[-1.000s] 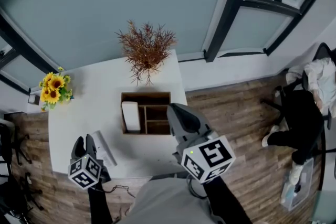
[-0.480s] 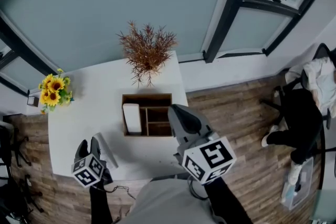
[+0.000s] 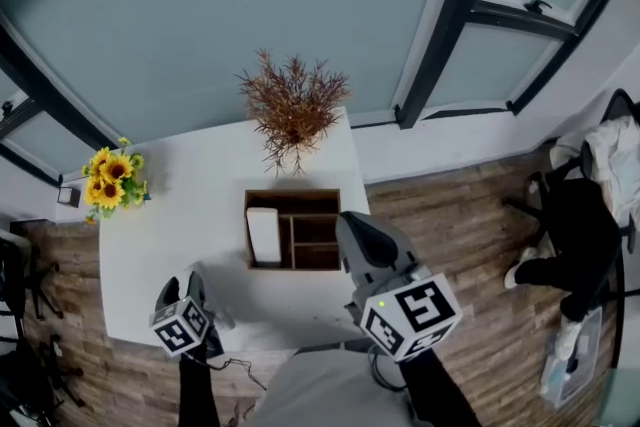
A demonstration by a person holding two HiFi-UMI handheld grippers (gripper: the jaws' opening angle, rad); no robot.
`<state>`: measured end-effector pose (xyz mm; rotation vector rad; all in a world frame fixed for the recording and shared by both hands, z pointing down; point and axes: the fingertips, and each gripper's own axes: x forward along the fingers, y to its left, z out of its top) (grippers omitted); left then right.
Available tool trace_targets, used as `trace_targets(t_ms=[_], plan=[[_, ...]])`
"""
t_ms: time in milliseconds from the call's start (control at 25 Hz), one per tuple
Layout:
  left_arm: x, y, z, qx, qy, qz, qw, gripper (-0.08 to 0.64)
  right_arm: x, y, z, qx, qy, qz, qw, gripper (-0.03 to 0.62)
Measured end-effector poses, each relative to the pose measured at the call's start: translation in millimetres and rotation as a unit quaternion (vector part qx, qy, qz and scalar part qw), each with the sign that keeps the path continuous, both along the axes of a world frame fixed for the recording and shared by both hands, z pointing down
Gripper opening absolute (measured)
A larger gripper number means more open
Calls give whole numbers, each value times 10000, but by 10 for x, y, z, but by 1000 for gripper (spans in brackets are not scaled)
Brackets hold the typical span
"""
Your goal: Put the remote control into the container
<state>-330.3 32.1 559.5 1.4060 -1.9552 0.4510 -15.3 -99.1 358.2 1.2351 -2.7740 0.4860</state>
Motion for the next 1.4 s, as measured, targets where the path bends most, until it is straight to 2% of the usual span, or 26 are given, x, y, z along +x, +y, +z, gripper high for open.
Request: trace_targets(t_ms=[680, 1040, 1400], plan=[[-124, -27, 330, -488, 115, -24, 9987, 225, 30, -11, 33, -28, 40, 121, 9999, 5], [-150, -33, 538, -957, 232, 13, 9951, 236, 62, -42, 43, -36, 52, 169, 9998, 5], [-158, -70, 636, -1141, 259, 40, 9931, 236, 80, -63, 45, -39, 68, 177, 9998, 5]])
